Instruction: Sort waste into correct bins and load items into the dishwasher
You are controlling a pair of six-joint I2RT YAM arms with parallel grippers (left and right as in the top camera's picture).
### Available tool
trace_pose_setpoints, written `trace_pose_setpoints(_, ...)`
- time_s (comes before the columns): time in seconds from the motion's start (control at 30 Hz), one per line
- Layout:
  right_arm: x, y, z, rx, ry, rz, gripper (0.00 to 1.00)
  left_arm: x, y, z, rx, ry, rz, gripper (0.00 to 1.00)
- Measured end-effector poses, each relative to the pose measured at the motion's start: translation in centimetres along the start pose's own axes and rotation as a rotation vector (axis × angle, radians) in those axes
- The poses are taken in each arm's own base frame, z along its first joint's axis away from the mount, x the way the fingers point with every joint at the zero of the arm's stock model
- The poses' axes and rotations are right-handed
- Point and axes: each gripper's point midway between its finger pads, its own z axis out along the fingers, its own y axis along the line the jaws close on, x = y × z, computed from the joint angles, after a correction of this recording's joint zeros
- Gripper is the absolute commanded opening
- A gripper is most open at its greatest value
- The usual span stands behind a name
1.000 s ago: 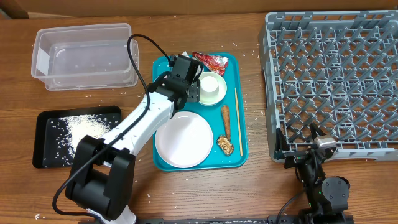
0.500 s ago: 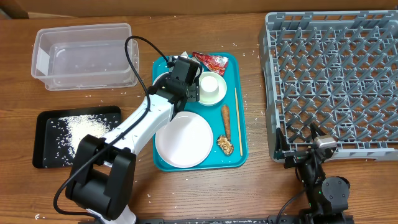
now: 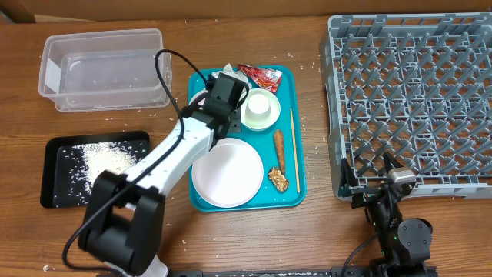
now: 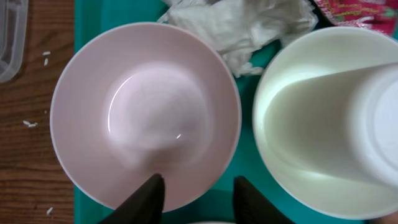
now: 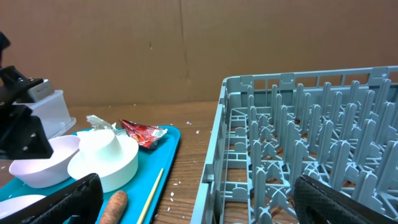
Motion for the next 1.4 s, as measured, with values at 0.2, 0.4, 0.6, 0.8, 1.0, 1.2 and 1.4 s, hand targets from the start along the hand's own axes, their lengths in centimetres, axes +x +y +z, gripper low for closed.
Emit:
trace_pose_setpoints(0.2, 0.0, 0.0, 0.0, 0.0, 0.0, 0.0, 1.0, 0.5, -2.0, -7.0, 0.212, 0.031, -0.008, 0.55)
trace_pose_setpoints(0.4, 0.0, 0.0, 0.0, 0.0, 0.0, 0.0, 1.0, 5.2, -6.7, -11.5, 0.439, 0.197, 0.035, 0.75)
trace_pose_setpoints(0.6, 0.0, 0.0, 0.0, 0.0, 0.0, 0.0, 1.0, 9.4, -12.8, -10.8, 0.513, 0.292, 0.111, 0.91)
trace_pose_setpoints(0.8, 0.0, 0.0, 0.0, 0.0, 0.0, 0.0, 1.0, 11.5, -14.0, -8.2, 0.477, 0.366, 0.111, 0.93)
trace_pose_setpoints(1.0, 0.0, 0.0, 0.0, 0.0, 0.0, 0.001, 1.0, 10.6, -13.4, -6.1, 0.407, 0.374, 0.096, 0.91)
trace_pose_setpoints(1.2, 0.0, 0.0, 0.0, 0.0, 0.0, 0.0, 1.0, 7.5, -13.5, -6.0, 0.366, 0.255, 0.09, 0.91)
trace_pose_setpoints(1.4, 0.0, 0.0, 0.0, 0.0, 0.0, 0.0, 1.0, 6.2, -13.5, -5.1, 0.337, 0.188, 0.084, 0.9)
